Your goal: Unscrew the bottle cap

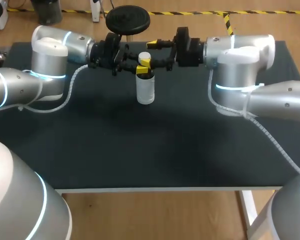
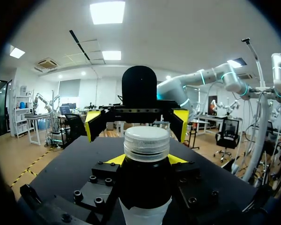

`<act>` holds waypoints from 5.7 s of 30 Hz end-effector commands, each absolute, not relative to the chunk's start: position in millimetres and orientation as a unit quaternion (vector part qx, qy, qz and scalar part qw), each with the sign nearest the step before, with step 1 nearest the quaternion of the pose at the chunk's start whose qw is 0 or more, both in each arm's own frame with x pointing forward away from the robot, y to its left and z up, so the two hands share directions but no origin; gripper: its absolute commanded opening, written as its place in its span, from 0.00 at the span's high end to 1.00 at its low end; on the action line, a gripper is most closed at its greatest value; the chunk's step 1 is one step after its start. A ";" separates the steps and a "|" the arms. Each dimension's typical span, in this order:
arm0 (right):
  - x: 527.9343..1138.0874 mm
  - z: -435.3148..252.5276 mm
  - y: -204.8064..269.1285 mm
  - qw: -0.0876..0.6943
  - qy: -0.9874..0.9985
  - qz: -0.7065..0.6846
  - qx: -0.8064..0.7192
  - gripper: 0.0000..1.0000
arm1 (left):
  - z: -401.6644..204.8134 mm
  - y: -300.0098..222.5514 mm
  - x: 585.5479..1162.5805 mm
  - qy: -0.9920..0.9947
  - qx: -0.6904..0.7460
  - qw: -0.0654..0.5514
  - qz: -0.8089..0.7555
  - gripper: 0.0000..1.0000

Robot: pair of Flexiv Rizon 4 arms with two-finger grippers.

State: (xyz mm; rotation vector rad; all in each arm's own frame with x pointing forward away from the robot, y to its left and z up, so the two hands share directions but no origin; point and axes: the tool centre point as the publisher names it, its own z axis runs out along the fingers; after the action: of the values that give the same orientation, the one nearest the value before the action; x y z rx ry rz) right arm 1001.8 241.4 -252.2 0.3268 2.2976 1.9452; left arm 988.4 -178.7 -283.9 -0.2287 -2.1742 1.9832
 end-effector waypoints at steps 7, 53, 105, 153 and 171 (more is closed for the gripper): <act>999.5 -255.2 247.1 0.089 0.746 0.645 0.141 0.00 | -285.0 -178.4 990.7 -0.732 -0.079 0.097 0.670 1.00; 1012.5 -256.3 240.5 -0.066 0.791 0.608 -0.018 1.00 | -285.0 -178.4 990.7 -0.732 -0.079 0.097 0.670 1.00; 992.2 -259.8 245.5 -0.373 0.699 0.423 -0.439 1.00 | -285.0 -178.4 990.7 -0.732 -0.079 0.097 0.670 1.00; 990.2 -241.2 237.8 -0.349 0.711 0.441 -0.422 0.00 | -285.0 -178.4 990.7 -0.732 -0.079 0.097 0.670 1.00; 1018.1 -233.3 218.9 -0.076 0.780 0.603 -0.148 0.00 | -285.0 -178.4 990.7 -0.732 -0.079 0.097 0.670 1.00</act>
State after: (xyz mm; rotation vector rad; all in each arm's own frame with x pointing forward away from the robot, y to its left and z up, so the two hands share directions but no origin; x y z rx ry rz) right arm 1011.8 226.4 -226.6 -1.0633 2.7914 1.9181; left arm 988.6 -178.5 -284.2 -0.2301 -2.1734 1.9844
